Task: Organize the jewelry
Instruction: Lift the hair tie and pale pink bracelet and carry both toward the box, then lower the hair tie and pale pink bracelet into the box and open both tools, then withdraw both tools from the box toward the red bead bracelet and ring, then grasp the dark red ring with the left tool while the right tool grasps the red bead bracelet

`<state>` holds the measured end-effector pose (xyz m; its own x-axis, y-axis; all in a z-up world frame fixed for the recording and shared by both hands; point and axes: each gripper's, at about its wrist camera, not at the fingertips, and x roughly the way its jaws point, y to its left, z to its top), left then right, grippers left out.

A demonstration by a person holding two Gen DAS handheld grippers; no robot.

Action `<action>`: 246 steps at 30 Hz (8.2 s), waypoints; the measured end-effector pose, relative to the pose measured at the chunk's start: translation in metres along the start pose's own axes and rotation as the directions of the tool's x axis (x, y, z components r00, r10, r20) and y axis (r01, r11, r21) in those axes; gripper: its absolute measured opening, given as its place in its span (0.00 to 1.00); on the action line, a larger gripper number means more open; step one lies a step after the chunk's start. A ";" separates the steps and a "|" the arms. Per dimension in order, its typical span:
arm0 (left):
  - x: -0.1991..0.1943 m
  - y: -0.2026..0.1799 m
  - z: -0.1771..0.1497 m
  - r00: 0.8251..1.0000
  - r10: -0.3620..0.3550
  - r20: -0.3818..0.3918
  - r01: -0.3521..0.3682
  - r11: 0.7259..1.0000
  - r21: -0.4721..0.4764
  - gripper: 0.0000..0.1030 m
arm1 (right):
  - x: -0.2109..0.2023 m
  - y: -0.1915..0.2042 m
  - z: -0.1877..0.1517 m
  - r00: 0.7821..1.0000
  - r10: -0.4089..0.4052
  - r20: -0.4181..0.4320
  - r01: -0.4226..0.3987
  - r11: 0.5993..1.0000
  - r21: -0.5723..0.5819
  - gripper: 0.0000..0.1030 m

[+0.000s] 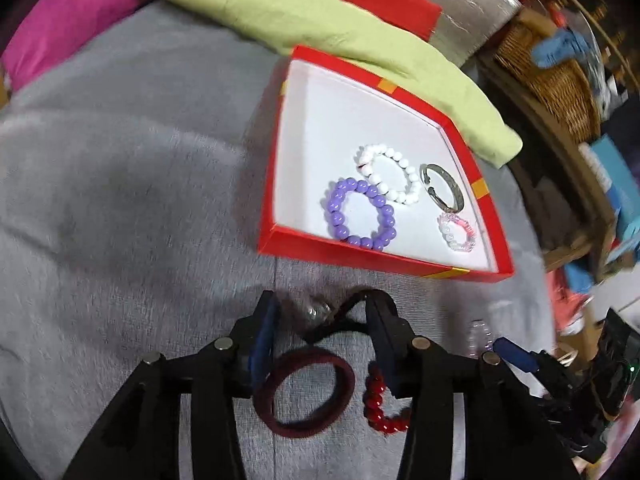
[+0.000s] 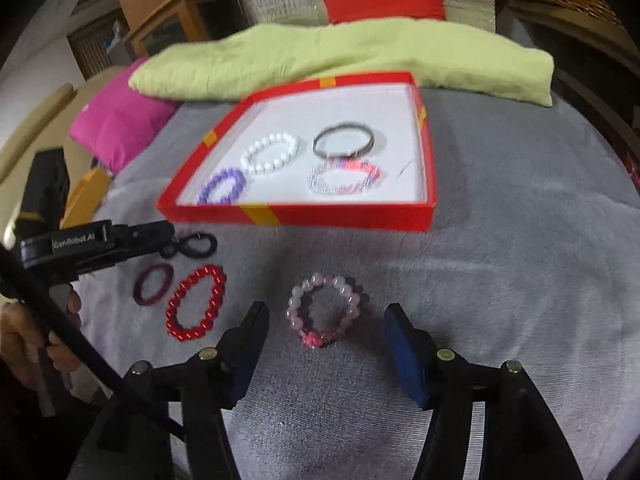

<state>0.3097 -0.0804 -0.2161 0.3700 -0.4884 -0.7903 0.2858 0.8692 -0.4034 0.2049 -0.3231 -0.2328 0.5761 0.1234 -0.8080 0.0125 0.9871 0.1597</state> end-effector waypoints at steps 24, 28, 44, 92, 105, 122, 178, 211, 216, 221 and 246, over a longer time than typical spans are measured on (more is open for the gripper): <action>-0.051 -0.028 0.004 0.975 -0.110 0.193 0.072 0.979 0.192 0.01 | -0.036 -0.018 0.008 0.987 0.060 0.147 -0.067 0.997 0.041 0.15; -0.061 -0.032 0.009 0.961 -0.152 0.233 0.106 0.974 0.198 0.01 | -0.045 -0.015 0.012 0.977 0.082 0.196 -0.091 0.995 0.038 0.15; -0.053 -0.056 0.033 0.916 -0.162 0.367 0.098 0.977 0.188 0.01 | -0.036 -0.014 0.045 0.963 0.087 0.256 -0.116 0.988 0.098 0.15; -0.045 -0.030 0.062 0.911 0.216 0.351 -0.251 0.966 0.056 0.66 | -0.015 -0.039 0.104 0.964 0.060 0.260 -0.128 0.958 0.255 0.36; -0.077 -0.021 -0.030 0.920 0.241 0.308 -0.279 0.956 0.086 0.68 | -0.057 -0.032 0.020 0.968 0.095 0.230 -0.158 0.949 0.272 0.36; -0.087 -0.001 -0.043 0.924 0.248 0.290 -0.300 0.942 0.151 0.68 | -0.049 -0.004 -0.010 0.976 0.165 0.145 -0.190 0.966 0.174 0.36; -0.026 -0.022 -0.051 0.979 0.196 0.059 -0.204 0.918 0.341 0.12 | -0.011 0.034 0.002 0.985 0.157 0.069 -0.162 0.983 0.083 0.19; -0.035 -0.034 -0.049 0.987 0.135 0.091 -0.158 0.928 0.338 0.57 | -0.025 -0.021 -0.005 0.995 0.010 0.102 -0.026 0.987 0.160 0.17; -0.022 -0.041 -0.055 0.987 0.152 0.054 -0.161 0.912 0.377 0.57 | -0.029 -0.016 -0.007 0.994 0.020 0.108 -0.036 0.988 0.148 0.57; -0.023 -0.040 -0.054 0.992 0.118 0.054 -0.130 0.921 0.367 0.20 | -0.020 -0.002 -0.013 0.997 0.035 0.073 -0.043 0.994 0.103 0.65; -0.029 -0.039 -0.051 0.995 0.073 0.064 -0.091 0.930 0.355 0.41 | -0.024 -0.017 -0.015 0.996 -0.028 0.086 0.021 0.996 0.091 0.10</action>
<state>0.2428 -0.0957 -0.2011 0.4453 -0.4279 -0.7865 0.5463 0.8258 -0.1400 0.1784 -0.3411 -0.2247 0.6434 0.0862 -0.7607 0.0985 0.9761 0.1939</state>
